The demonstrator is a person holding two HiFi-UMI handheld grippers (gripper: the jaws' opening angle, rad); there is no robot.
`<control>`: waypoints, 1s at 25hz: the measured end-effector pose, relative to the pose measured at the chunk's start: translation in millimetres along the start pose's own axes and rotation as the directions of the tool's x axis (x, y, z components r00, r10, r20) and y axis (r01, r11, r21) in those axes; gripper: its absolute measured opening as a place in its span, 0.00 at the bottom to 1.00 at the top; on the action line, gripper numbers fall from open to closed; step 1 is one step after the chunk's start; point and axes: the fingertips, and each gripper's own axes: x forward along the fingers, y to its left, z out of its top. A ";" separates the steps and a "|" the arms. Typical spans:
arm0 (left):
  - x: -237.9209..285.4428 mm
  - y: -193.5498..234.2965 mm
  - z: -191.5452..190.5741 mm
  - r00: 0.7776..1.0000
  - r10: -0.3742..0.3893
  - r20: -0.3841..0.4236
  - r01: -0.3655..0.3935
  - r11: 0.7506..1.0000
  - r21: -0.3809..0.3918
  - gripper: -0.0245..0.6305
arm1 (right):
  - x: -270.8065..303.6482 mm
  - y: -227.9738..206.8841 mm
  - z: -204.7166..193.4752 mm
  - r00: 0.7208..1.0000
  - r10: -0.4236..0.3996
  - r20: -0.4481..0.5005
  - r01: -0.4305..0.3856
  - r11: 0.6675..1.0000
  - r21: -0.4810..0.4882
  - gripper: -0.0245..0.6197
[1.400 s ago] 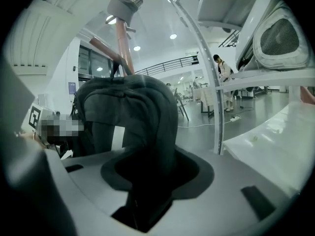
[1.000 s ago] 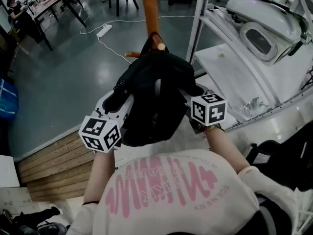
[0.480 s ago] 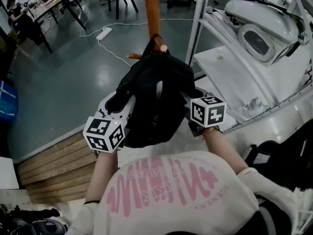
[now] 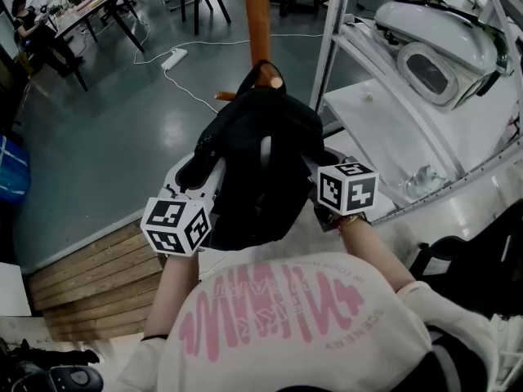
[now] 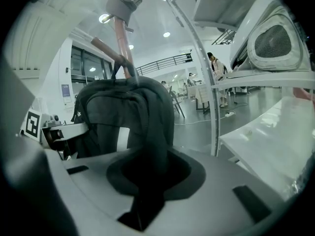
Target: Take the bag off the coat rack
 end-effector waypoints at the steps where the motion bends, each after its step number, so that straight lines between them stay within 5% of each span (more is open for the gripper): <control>1: -0.9 0.1 0.9 1.000 0.001 0.002 -0.001 1.000 -0.003 0.29 | -0.6 1.0 1.0 1.000 0.002 0.000 -0.002 1.000 -0.002 0.15; 25: -9.6 -13.9 15.6 0.999 -0.004 0.039 0.005 0.999 -0.035 0.29 | -26.1 5.9 25.0 0.999 0.007 0.043 -0.004 0.999 -0.054 0.13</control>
